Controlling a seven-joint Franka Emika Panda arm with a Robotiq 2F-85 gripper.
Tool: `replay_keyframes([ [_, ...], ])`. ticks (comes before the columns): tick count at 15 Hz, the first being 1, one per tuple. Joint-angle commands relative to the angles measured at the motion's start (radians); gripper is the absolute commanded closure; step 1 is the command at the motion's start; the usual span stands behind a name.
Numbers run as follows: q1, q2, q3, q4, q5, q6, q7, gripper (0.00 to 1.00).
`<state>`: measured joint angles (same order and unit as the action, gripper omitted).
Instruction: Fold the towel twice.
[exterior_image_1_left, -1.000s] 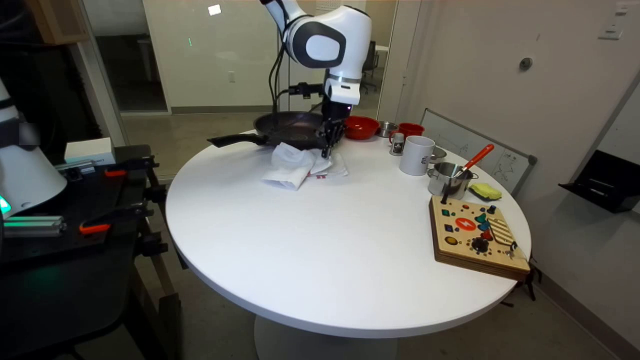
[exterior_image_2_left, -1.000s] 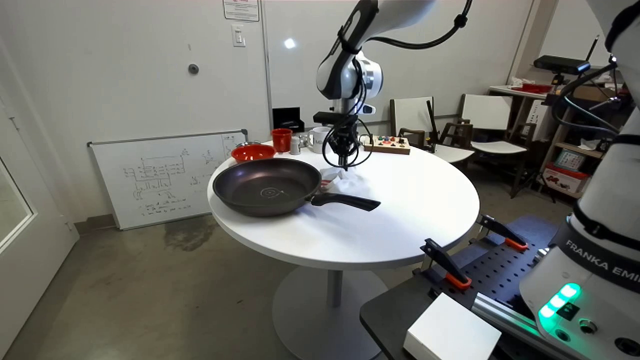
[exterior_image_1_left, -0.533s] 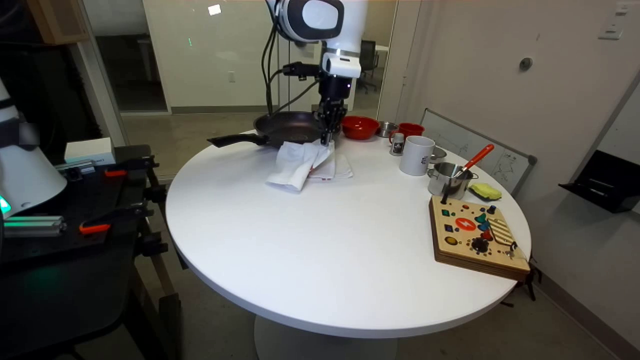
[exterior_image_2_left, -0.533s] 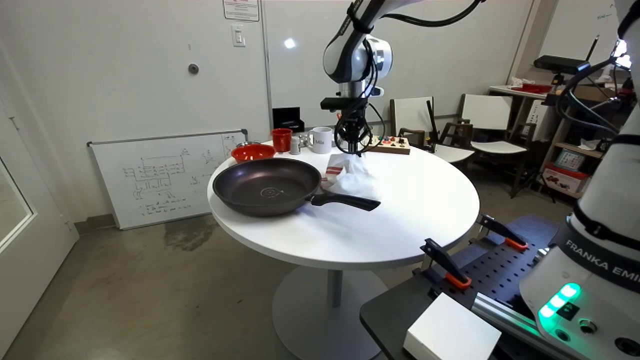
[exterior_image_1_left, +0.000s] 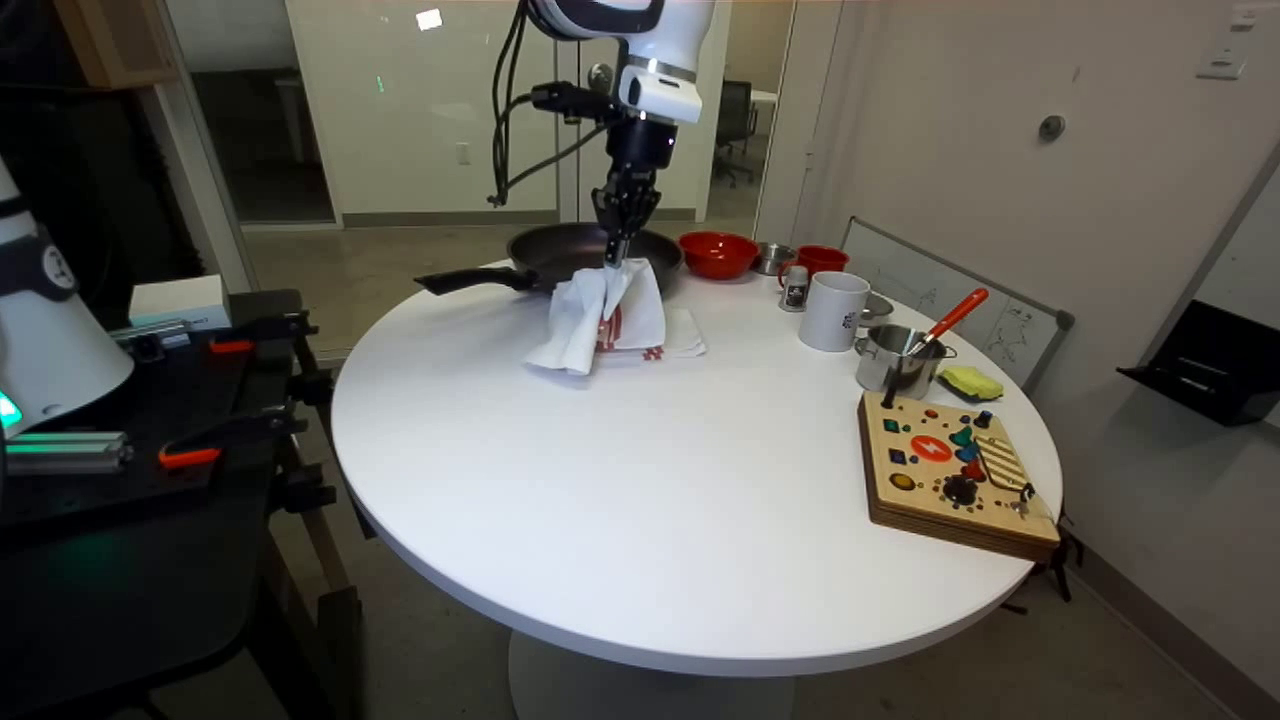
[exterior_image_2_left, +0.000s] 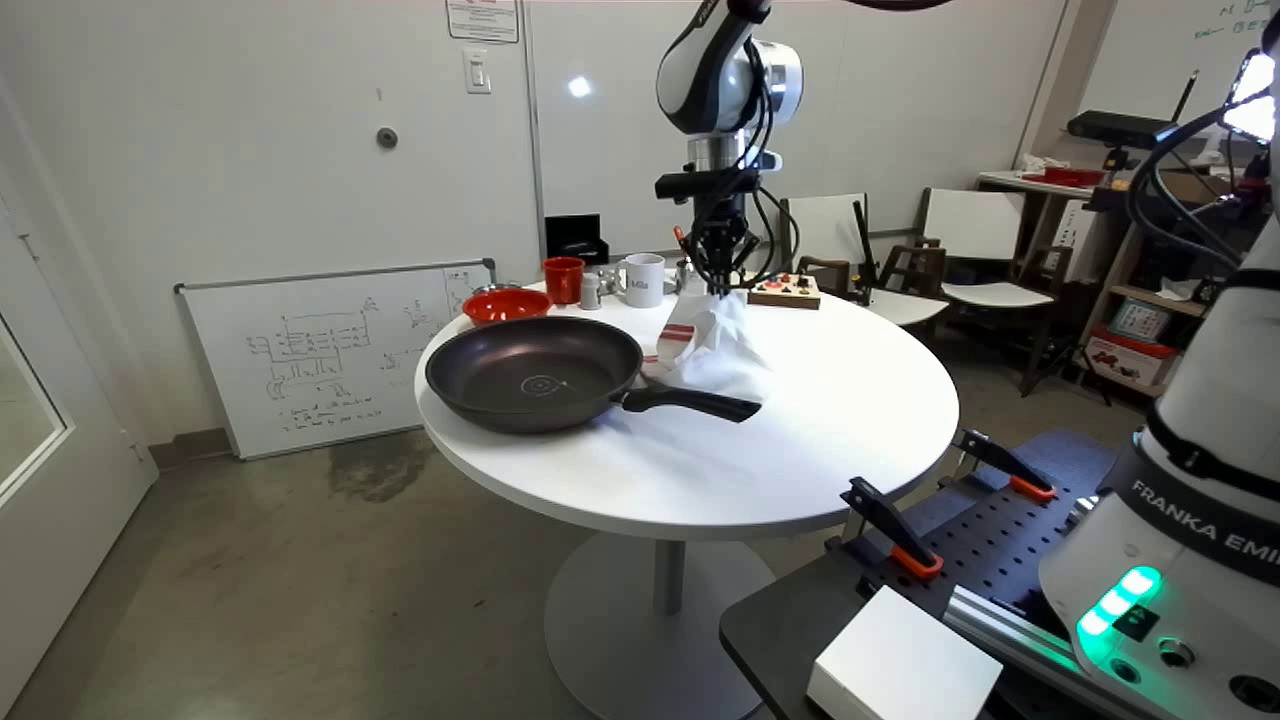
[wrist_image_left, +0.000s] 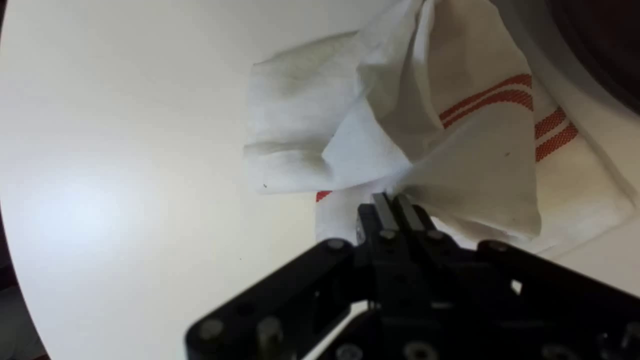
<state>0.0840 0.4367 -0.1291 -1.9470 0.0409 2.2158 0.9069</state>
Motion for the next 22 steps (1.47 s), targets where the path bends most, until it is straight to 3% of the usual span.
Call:
replay_keyframes([
  [1,-0.042,-0.099,0.046,-0.074,0.051,-0.042,-0.122,0.99],
  [6,-0.06,-0.119,0.092,-0.12,0.154,-0.146,-0.296,0.98],
  [9,-0.032,-0.114,0.089,-0.172,0.132,-0.08,-0.262,0.99],
  [22,-0.015,-0.084,0.15,-0.338,0.233,0.129,-0.342,0.99],
])
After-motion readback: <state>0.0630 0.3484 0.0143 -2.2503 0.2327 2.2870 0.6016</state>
